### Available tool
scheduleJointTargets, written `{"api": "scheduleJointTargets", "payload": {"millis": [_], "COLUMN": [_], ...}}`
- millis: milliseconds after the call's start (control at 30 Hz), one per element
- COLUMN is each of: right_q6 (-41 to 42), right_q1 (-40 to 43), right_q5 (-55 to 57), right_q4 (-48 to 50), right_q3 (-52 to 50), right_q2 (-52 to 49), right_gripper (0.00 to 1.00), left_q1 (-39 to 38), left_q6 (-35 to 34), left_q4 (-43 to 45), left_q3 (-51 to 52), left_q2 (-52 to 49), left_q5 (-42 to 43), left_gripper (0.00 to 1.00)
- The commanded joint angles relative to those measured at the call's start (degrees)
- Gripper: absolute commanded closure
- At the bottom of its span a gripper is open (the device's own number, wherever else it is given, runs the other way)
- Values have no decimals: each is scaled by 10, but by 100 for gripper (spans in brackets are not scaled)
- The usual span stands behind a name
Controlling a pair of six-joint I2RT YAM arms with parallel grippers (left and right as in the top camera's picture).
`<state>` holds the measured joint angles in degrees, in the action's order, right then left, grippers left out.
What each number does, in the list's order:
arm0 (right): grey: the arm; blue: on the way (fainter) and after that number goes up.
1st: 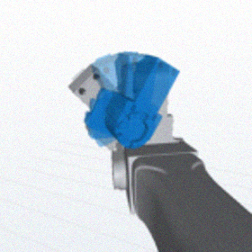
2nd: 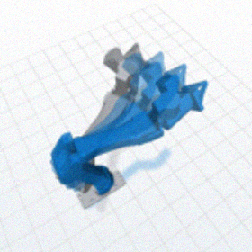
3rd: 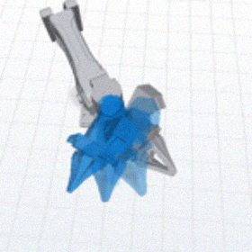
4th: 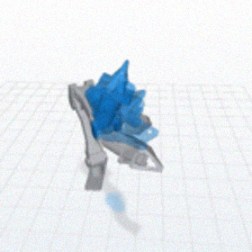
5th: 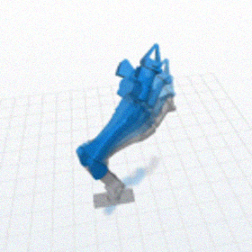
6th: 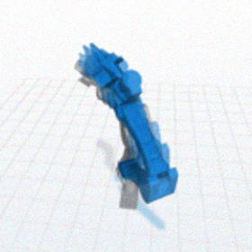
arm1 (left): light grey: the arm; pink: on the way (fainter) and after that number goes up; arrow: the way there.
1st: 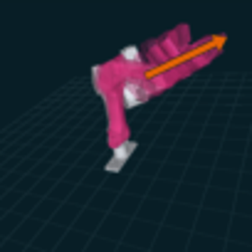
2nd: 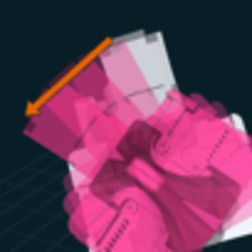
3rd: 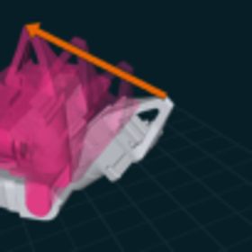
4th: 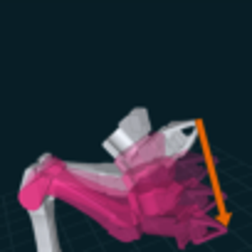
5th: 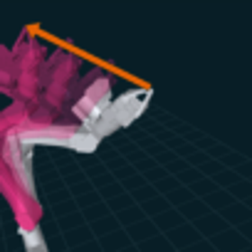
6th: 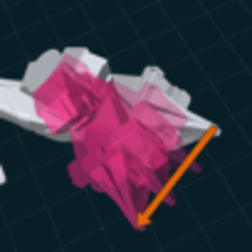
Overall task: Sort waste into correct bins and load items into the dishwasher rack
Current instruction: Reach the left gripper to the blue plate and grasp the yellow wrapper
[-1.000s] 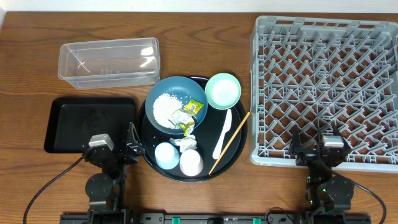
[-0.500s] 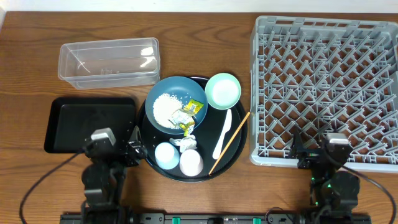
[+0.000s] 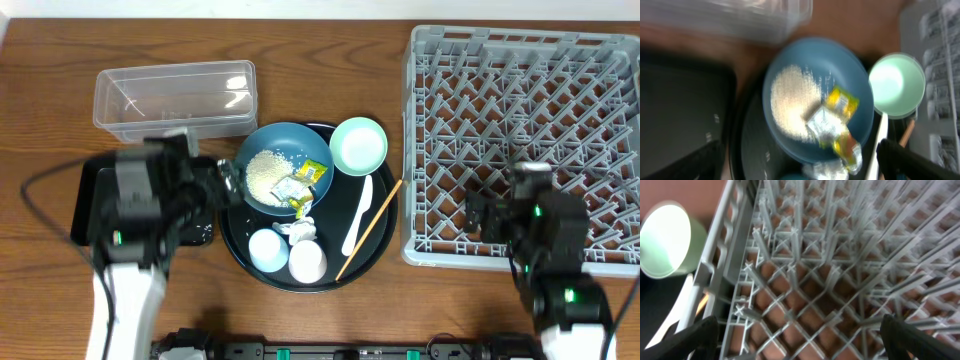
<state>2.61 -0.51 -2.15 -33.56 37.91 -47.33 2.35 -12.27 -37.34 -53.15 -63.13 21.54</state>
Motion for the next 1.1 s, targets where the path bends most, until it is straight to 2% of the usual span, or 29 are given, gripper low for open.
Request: {"api": "scheduleJointTargets", "payload": {"millis": [0, 67, 267, 400, 667, 1067], "right_q6": [8, 17, 17, 17, 21, 25], "right_q1": [-3, -3, -3, -3, -3, -3], "right_q5": [-29, -38, -82, -82, -82, -82], "right_q4": [-31, -36, -26, -26, -26, -28], "right_q3": [52, 67, 70, 70, 70, 70], "right_q2": [-68, -105, -147, -149, -149, -149], "right_gripper": [1, 1, 1, 1, 1, 1], "left_q1": [-10, -11, -11, -23, -101, -156], "left_q6": [-5, -4, -5, -30, -78, -110], "left_q4": [-62, -93, -72, -47, -34, -7], "left_q3": [-86, -110, -110, -110, -109, -109], "left_q2": [-68, -98, -149, -175, -258, -362], "left_q5": [31, 31, 47, 68, 63, 63], "left_gripper": [2, 2, 2, 2, 2, 2]}}
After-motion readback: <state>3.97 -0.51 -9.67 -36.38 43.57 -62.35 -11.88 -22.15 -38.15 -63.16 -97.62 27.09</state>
